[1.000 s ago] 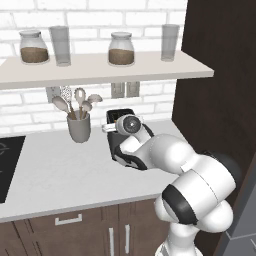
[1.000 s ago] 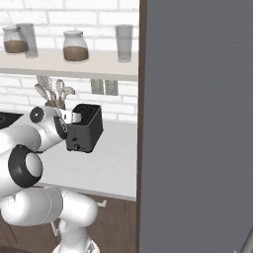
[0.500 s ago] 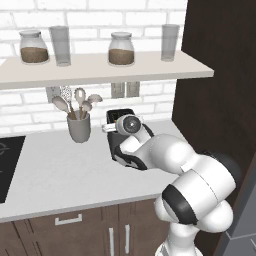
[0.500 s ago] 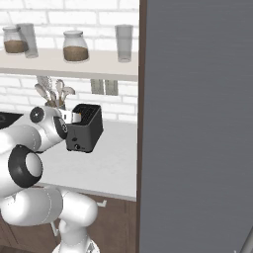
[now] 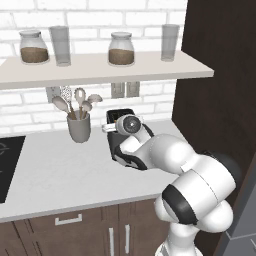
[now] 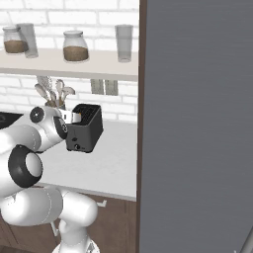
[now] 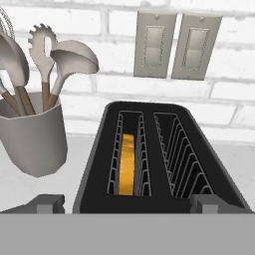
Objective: Start the toaster. Once the lever pops up, take the bread to the plate on the dining counter.
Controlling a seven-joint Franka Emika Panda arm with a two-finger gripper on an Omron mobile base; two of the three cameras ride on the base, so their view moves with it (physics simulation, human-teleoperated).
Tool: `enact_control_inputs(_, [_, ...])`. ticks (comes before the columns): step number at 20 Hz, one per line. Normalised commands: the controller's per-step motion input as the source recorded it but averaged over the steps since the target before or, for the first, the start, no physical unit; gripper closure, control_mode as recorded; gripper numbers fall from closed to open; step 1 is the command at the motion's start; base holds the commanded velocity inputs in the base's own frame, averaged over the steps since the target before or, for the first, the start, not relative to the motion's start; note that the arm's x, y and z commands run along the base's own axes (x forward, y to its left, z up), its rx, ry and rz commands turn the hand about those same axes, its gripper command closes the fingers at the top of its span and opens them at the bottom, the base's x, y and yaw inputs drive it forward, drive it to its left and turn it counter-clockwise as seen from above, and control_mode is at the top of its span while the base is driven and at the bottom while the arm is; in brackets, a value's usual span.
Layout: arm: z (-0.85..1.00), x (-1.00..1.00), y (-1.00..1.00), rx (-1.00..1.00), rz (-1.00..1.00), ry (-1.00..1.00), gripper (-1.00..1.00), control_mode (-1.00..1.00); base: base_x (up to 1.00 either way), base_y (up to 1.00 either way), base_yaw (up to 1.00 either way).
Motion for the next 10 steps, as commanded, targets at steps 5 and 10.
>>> enact_control_inputs(5, [0.0, 0.0, 0.0, 0.0, 0.0, 0.0, -1.0, -1.0, 0.0, 0.0, 0.0])
enact_control_inputs(10, [0.0, 0.0, 0.0, 0.0, 0.0, 0.0, -1.0, -1.0, 0.0, 0.0, 0.0])
